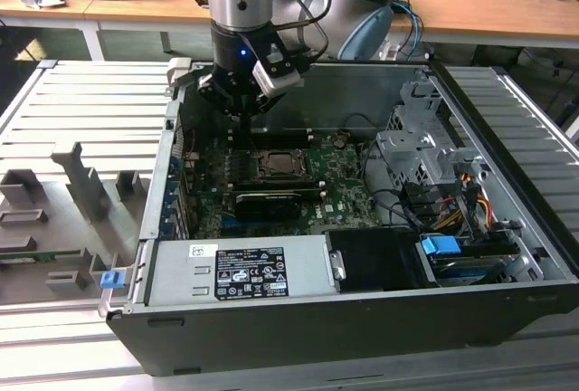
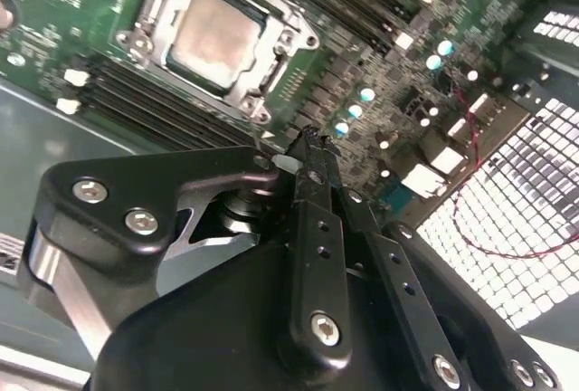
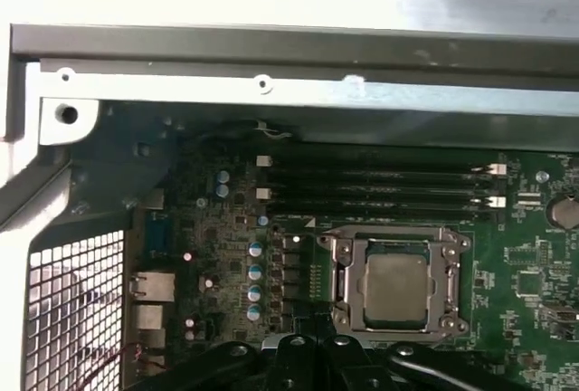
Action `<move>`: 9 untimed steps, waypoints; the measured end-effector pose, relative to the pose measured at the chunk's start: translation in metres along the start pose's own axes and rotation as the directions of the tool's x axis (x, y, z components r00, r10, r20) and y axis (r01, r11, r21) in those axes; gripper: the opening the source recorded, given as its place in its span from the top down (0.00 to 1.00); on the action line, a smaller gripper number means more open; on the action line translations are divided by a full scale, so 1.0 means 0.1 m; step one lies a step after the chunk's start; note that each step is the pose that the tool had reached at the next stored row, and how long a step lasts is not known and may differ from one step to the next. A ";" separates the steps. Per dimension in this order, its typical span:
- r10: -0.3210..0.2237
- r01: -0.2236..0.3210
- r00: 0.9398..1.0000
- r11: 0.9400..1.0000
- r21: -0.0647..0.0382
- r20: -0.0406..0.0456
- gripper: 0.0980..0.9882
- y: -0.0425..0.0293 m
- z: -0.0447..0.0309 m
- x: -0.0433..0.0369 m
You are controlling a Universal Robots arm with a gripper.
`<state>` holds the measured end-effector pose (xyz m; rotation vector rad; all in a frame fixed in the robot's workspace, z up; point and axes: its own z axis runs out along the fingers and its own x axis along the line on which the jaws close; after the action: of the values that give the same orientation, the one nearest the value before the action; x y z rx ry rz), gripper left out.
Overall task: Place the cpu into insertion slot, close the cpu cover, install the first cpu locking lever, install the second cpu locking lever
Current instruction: 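Install the first cpu locking lever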
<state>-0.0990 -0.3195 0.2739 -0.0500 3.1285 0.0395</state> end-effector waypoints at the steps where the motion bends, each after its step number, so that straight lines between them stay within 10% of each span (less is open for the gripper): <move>1: 0.000 0.000 1.000 1.000 0.000 0.000 0.99 0.000 0.016 0.017; 9: -0.002 0.002 1.000 1.000 0.000 0.000 0.99 0.135 0.139 0.144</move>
<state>-0.1136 -0.3060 0.2602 -0.0529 3.1285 0.0399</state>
